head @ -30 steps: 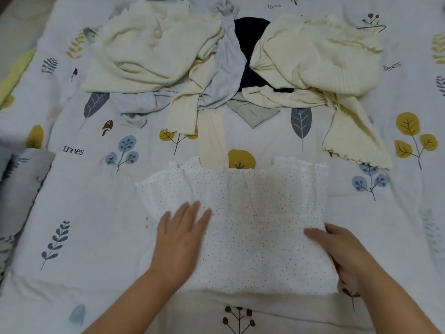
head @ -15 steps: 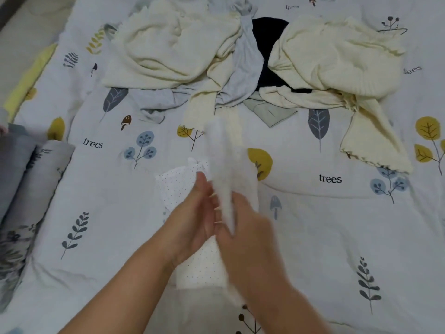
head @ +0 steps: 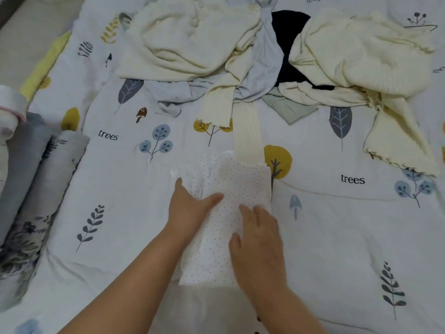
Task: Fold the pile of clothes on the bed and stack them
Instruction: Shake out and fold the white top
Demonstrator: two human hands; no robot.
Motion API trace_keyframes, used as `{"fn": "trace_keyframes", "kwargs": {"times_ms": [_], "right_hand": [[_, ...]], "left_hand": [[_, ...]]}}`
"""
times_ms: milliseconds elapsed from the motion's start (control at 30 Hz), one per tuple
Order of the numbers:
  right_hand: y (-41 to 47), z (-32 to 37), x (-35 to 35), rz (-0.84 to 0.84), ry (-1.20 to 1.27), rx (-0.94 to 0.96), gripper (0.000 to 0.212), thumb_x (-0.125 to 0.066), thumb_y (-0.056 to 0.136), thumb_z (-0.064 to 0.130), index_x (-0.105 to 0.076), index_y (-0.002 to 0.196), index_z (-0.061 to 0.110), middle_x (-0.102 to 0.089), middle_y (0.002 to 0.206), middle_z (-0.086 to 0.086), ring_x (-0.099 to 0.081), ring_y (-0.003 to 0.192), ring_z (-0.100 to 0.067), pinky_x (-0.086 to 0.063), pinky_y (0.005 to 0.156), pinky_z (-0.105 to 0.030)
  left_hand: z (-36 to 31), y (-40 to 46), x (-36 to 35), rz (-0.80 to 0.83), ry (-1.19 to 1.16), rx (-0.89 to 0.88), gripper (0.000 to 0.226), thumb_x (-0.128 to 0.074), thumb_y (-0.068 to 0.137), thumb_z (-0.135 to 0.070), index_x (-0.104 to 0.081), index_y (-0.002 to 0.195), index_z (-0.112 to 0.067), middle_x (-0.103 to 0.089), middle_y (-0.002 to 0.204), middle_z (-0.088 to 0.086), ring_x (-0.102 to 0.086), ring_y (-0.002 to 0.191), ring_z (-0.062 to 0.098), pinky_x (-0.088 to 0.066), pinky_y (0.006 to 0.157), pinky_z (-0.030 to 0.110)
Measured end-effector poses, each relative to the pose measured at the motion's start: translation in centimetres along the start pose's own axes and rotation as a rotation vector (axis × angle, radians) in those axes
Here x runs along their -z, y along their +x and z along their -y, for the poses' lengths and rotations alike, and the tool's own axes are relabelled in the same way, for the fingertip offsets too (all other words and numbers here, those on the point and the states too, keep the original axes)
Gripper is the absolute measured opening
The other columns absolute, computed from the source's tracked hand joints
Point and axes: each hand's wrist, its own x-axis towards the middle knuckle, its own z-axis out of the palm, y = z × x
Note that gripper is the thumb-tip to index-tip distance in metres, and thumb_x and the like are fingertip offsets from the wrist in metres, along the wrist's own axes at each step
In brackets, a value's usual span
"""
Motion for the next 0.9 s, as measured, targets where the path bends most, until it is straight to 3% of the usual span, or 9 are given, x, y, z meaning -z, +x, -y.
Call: {"fn": "trace_keyframes", "kwargs": {"times_ms": [133, 233, 333, 400, 467, 533, 700, 800, 900], "right_hand": [[1.2, -1.1, -0.4, 0.029, 0.012, -0.092, 0.062, -0.037, 0.097, 0.024, -0.004, 0.149, 0.028, 0.003, 0.157, -0.002, 0.0, 0.142, -0.019, -0.013, 0.114, -0.031], [1.5, -1.8, -0.9, 0.058, -0.01, -0.067, 0.062, -0.034, 0.098, 0.028, 0.001, 0.149, 0.03, 0.01, 0.157, -0.001, 0.004, 0.143, -0.017, -0.01, 0.115, -0.03], [1.4, -2.0, -1.5, 0.102, -0.084, -0.061, 0.065, -0.029, 0.099, 0.04, 0.012, 0.148, 0.03, 0.024, 0.155, -0.001, 0.017, 0.144, -0.019, -0.002, 0.116, -0.032], [1.6, -1.9, -2.1, 0.058, -0.11, -0.049, 0.066, -0.022, 0.098, 0.047, 0.027, 0.141, 0.035, 0.038, 0.148, 0.003, 0.029, 0.14, -0.017, 0.006, 0.115, -0.035], [1.7, -1.9, -3.0, 0.026, -0.165, -0.011, 0.064, -0.013, 0.096, 0.05, 0.042, 0.126, 0.039, 0.053, 0.134, 0.009, 0.046, 0.128, -0.015, 0.016, 0.111, -0.037], [1.6, -2.4, -3.9, 0.064, -0.252, 0.02, 0.063, -0.009, 0.096, 0.053, 0.046, 0.122, 0.036, 0.059, 0.127, 0.009, 0.053, 0.119, -0.017, 0.022, 0.107, -0.041], [1.7, -3.4, -4.7, 0.127, -0.308, 0.056, 0.065, -0.016, 0.097, 0.054, 0.036, 0.131, 0.035, 0.052, 0.133, 0.008, 0.048, 0.124, -0.021, 0.025, 0.106, -0.045], [2.0, -3.1, -3.7, 0.094, -0.229, 0.076, 0.065, -0.023, 0.098, 0.048, 0.021, 0.143, 0.033, 0.041, 0.145, 0.005, 0.035, 0.136, -0.019, 0.009, 0.115, -0.04], [1.7, -2.8, -2.0, -0.049, 0.006, -0.034, 0.063, -0.036, 0.098, 0.038, -0.005, 0.151, 0.026, 0.002, 0.158, -0.004, -0.002, 0.145, -0.019, -0.015, 0.115, -0.034]], "left_hand": [[-0.6, 0.7, 0.0, 0.019, -0.087, -0.167, 0.044, -0.063, 0.084, -0.018, -0.053, 0.126, -0.025, -0.063, 0.117, -0.01, -0.061, 0.105, 0.01, -0.053, 0.085, 0.028], [0.1, 1.3, 0.1, -0.039, -0.184, -0.055, 0.027, -0.054, 0.088, -0.018, -0.055, 0.115, -0.025, -0.066, 0.099, -0.009, -0.064, 0.087, 0.01, -0.051, 0.067, 0.021], [1.5, 1.6, -0.1, -0.301, 0.072, 0.022, 0.058, -0.053, 0.091, -0.02, -0.026, 0.141, -0.008, -0.05, 0.122, 0.008, -0.052, 0.108, 0.024, -0.044, 0.094, 0.037], [2.2, 0.7, -0.5, -0.385, 0.261, -0.231, 0.068, -0.05, 0.093, -0.026, -0.014, 0.148, -0.01, -0.024, 0.15, 0.014, -0.027, 0.137, 0.028, -0.025, 0.112, 0.04], [3.7, -0.4, -1.5, -0.261, 0.513, -0.494, 0.066, -0.036, 0.095, -0.038, -0.004, 0.15, -0.02, 0.001, 0.157, 0.011, -0.001, 0.145, 0.027, -0.007, 0.115, 0.042], [5.8, -0.9, -2.0, -0.039, 0.78, -0.538, 0.06, -0.015, 0.093, -0.053, 0.014, 0.143, -0.034, 0.025, 0.152, 0.001, 0.024, 0.14, 0.025, 0.005, 0.117, 0.044], [8.3, -0.3, -1.8, 0.108, 0.897, -0.429, 0.064, -0.007, 0.085, -0.064, 0.034, 0.13, -0.044, 0.041, 0.142, -0.01, 0.043, 0.128, 0.016, 0.012, 0.115, 0.039], [7.3, -1.0, -1.8, 0.026, 0.724, -0.437, 0.067, -0.028, 0.092, -0.056, 0.018, 0.137, -0.041, 0.026, 0.152, 0.002, 0.03, 0.138, 0.017, 0.009, 0.114, 0.036], [6.3, -1.9, -1.3, -0.084, 0.531, -0.312, 0.071, -0.044, 0.092, -0.047, -0.001, 0.148, -0.035, -0.004, 0.152, 0.016, 0.001, 0.139, 0.02, -0.014, 0.112, 0.036]]}}
